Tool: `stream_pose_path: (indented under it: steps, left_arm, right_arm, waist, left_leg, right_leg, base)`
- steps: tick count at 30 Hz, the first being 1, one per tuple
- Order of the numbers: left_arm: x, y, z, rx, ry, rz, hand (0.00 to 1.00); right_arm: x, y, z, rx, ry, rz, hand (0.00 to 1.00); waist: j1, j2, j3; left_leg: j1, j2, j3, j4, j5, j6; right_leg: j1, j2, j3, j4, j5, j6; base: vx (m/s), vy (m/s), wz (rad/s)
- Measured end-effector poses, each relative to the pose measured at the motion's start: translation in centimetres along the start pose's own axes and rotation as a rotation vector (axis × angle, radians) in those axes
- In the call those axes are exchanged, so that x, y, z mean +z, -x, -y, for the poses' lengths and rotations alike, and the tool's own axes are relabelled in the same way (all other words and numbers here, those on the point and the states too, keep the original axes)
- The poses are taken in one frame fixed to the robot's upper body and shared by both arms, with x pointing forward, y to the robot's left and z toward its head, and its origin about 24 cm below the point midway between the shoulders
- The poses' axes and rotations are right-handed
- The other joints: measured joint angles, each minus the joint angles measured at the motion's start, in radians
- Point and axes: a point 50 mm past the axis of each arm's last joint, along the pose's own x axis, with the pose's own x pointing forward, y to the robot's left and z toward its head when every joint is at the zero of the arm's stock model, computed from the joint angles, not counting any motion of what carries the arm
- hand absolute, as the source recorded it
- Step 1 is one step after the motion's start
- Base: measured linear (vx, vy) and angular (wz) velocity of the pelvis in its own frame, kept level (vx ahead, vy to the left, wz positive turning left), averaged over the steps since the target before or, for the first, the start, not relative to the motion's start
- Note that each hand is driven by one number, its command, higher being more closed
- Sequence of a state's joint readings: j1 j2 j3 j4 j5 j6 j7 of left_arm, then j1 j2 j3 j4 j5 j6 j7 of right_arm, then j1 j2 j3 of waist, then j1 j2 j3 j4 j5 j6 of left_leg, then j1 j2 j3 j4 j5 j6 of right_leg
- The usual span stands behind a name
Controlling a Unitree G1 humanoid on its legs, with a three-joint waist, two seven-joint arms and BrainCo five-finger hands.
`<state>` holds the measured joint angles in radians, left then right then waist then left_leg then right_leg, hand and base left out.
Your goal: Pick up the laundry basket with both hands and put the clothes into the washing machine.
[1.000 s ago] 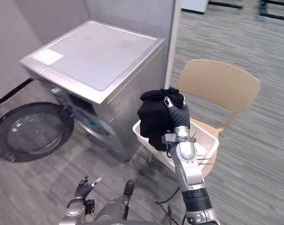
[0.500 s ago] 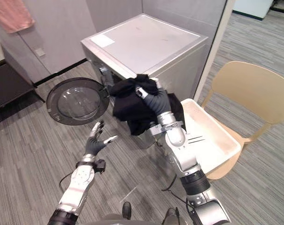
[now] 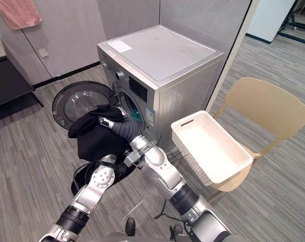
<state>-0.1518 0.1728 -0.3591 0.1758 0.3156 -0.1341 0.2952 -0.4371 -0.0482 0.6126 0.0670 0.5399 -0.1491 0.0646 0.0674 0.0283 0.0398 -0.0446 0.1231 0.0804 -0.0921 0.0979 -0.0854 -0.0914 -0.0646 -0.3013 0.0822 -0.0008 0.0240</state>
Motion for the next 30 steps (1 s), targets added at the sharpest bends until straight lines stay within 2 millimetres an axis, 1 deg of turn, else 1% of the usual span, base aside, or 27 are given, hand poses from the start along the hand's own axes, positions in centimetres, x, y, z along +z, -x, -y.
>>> stream_pose_path:
  steps: [4, 7, 10, 12, 13, 15, 16, 18, 19, 20, 21, 23, 24, 25, 26, 27, 28, 30]
  left_arm:
    - [-0.7, 0.1, 0.1, 0.006, 0.017, -0.035, 1.0]
    - [-1.4, 0.6, -0.2, 0.028, 0.047, -0.077, 1.0]
    - [-2.8, 1.7, -0.7, 0.068, 0.079, -0.155, 1.0]
    - [-4.0, 2.5, -1.4, 0.098, 0.089, -0.213, 1.0]
    - [-5.1, 3.4, -2.1, 0.134, 0.095, -0.269, 1.0]
    - [-6.2, 4.4, -2.9, 0.168, 0.09, -0.323, 1.0]
    - [-7.3, 5.5, -3.4, 0.193, 0.085, -0.376, 1.0]
    - [-8.4, 6.9, -3.9, 0.216, 0.079, -0.435, 1.0]
    - [-9.4, 8.0, -4.3, 0.226, 0.077, -0.489, 1.0]
    - [-10.1, 8.8, -4.4, 0.226, 0.073, -0.529, 1.0]
    - [-10.5, 9.2, -4.5, 0.23, 0.07, -0.552, 1.0]
    - [-11.9, 11.1, -4.8, 0.242, 0.067, -0.638, 1.0]
    - [-12.6, 12.3, -4.9, 0.244, 0.066, -0.693, 1.0]
    - [-13.1, 13.0, -4.9, 0.241, 0.066, -0.73, 1.0]
    - [-13.8, 14.1, -4.8, 0.237, 0.068, -0.785, 1.0]
    - [-14.6, 15.1, -4.7, 0.236, 0.08, -0.847, 1.0]
    - [-15.0, 15.7, -4.7, 0.237, 0.09, -0.879, 1.0]
    - [-16.4, 17.8, -4.9, 0.255, 0.102, -0.993, 1.0]
  right_arm:
    - [-0.5, 0.4, 0.0, -0.01, -0.027, -0.015, 0.0]
    - [-1.1, 1.1, 0.2, -0.037, -0.027, -0.032, 0.0]
    - [-1.7, 2.6, 1.1, -0.102, 0.006, -0.053, 0.0]
    - [-1.5, 3.8, 2.2, -0.155, 0.072, -0.056, 0.0]
    - [-1.0, 4.8, 3.3, -0.2, 0.179, -0.056, 0.0]
    - [-0.2, 6.0, 4.5, -0.261, 0.286, -0.053, 0.0]
    - [0.4, 7.5, 5.7, -0.326, 0.372, -0.063, 0.0]
    - [0.7, 9.6, 6.9, -0.403, 0.446, -0.097, 0.0]
    - [0.7, 11.3, 7.8, -0.461, 0.515, -0.14, 0.0]
    - [0.5, 12.7, 8.3, -0.499, 0.565, -0.184, 0.0]
    - [0.3, 13.4, 8.5, -0.519, 0.583, -0.208, 0.0]
    - [-0.6, 16.0, 9.0, -0.584, 0.648, -0.311, 0.0]
    - [-1.7, 17.5, 9.5, -0.624, 0.649, -0.389, 0.0]
    - [-2.6, 18.6, 9.8, -0.651, 0.635, -0.45, 0.0]
    - [-4.0, 20.3, 10.3, -0.687, 0.618, -0.546, 0.0]
    - [-5.4, 22.5, 10.7, -0.728, 0.589, -0.658, 0.0]
    - [-6.2, 23.7, 10.7, -0.743, 0.572, -0.716, 0.0]
    - [-8.7, 27.1, 10.4, -0.753, 0.515, -0.911, 0.0]
  waist:
    - [0.0, -0.002, -0.002]
    - [0.0, -0.003, -0.003]
    - [-0.002, -0.005, -0.004]
    - [-0.003, -0.009, -0.006]
    - [-0.002, -0.014, -0.011]
    - [-0.002, -0.02, -0.016]
    - [-0.002, -0.024, -0.02]
    - [-0.003, -0.027, -0.029]
    - [-0.003, -0.027, -0.037]
    - [-0.003, -0.026, -0.04]
    - [-0.004, -0.026, -0.04]
    - [-0.008, -0.026, -0.04]
    - [-0.022, -0.025, -0.04]
    - [-0.028, -0.023, -0.04]
    - [-0.029, -0.021, -0.039]
    - [-0.03, -0.017, -0.04]
    - [-0.03, -0.015, -0.04]
    - [-0.03, -0.008, -0.038]
  left_leg:
    - [0.001, 0.013, 0.0, 0.0, 0.005, -0.009]
    - [0.003, 0.022, 0.0, 0.0, 0.006, -0.01]
    - [0.005, 0.026, 0.0, 0.0, 0.006, -0.011]
    - [0.009, 0.026, 0.0, -0.001, 0.006, -0.011]
    - [0.012, 0.024, 0.001, -0.001, 0.006, -0.011]
    - [0.015, 0.023, 0.001, -0.002, 0.006, -0.011]
    - [0.02, 0.021, 0.0, -0.003, 0.006, -0.011]
    - [0.023, 0.019, -0.001, -0.006, 0.005, -0.01]
    - [0.022, 0.018, -0.001, -0.009, 0.005, -0.009]
    - [0.022, 0.019, -0.002, -0.009, -0.003, -0.007]
    - [0.022, 0.019, -0.002, -0.009, -0.006, -0.009]
    - [0.02, 0.019, -0.004, -0.009, -0.007, -0.008]
    - [0.017, 0.02, -0.006, -0.009, -0.007, -0.009]
    - [0.014, 0.019, -0.009, -0.009, -0.007, -0.009]
    - [0.007, 0.019, -0.01, -0.009, -0.011, -0.015]
    - [0.003, 0.019, -0.01, -0.009, -0.012, -0.015]
    - [0.0, 0.019, -0.01, -0.009, -0.012, -0.016]
    - [-0.005, 0.018, -0.014, -0.009, -0.014, -0.018]
  right_leg:
    - [0.0, 0.019, 0.001, 0.0, -0.004, -0.007]
    - [0.0, 0.03, 0.001, 0.002, -0.01, -0.015]
    - [0.0, 0.033, 0.001, 0.007, -0.014, -0.019]
    - [0.0, 0.032, 0.001, 0.014, -0.018, -0.017]
    - [0.002, 0.031, 0.002, 0.015, -0.019, -0.017]
    - [0.005, 0.03, 0.002, 0.014, -0.019, -0.017]
    - [0.012, 0.029, 0.001, 0.012, -0.02, -0.015]
    - [0.02, 0.029, 0.001, 0.002, -0.023, -0.01]
    - [0.021, 0.029, 0.001, -0.002, -0.022, -0.009]
    - [0.022, 0.027, 0.003, -0.002, -0.022, -0.008]
    - [0.022, 0.027, 0.003, -0.002, -0.022, -0.008]
    - [0.022, 0.029, 0.002, -0.011, -0.022, -0.009]
    - [0.024, 0.031, 0.001, -0.018, -0.022, -0.01]
    - [0.024, 0.031, 0.0, -0.019, -0.022, -0.01]
    - [0.024, 0.031, 0.0, -0.022, -0.022, -0.01]
    - [0.024, 0.033, 0.001, -0.031, -0.022, -0.009]
    - [0.024, 0.034, 0.002, -0.035, -0.021, -0.009]
    - [0.024, 0.035, 0.001, -0.04, -0.021, -0.009]
  base:
    - [0.04, -0.045, -0.04]
    - [0.04, -0.046, -0.02]
    - [0.02, -0.016, -0.01]
    - [0.0, 0.0, 0.0]
    - [0.0, 0.0, 0.0]
    - [0.0, 0.0, 0.0]
    - [0.01, 0.021, 0.03]
    - [0.0, 0.009, 0.02]
    - [0.0, 0.0, 0.0]
    - [0.0, 0.0, 0.0]
    - [0.0, 0.0, 0.0]
    - [0.0, 0.0, 0.0]
    - [0.01, -0.002, 0.05]
    - [0.0, -0.004, 0.06]
    - [-0.01, 0.001, 0.04]
    - [0.0, 0.0, 0.0]
    - [0.02, 0.003, 0.04]
    - [0.05, -0.001, 0.06]
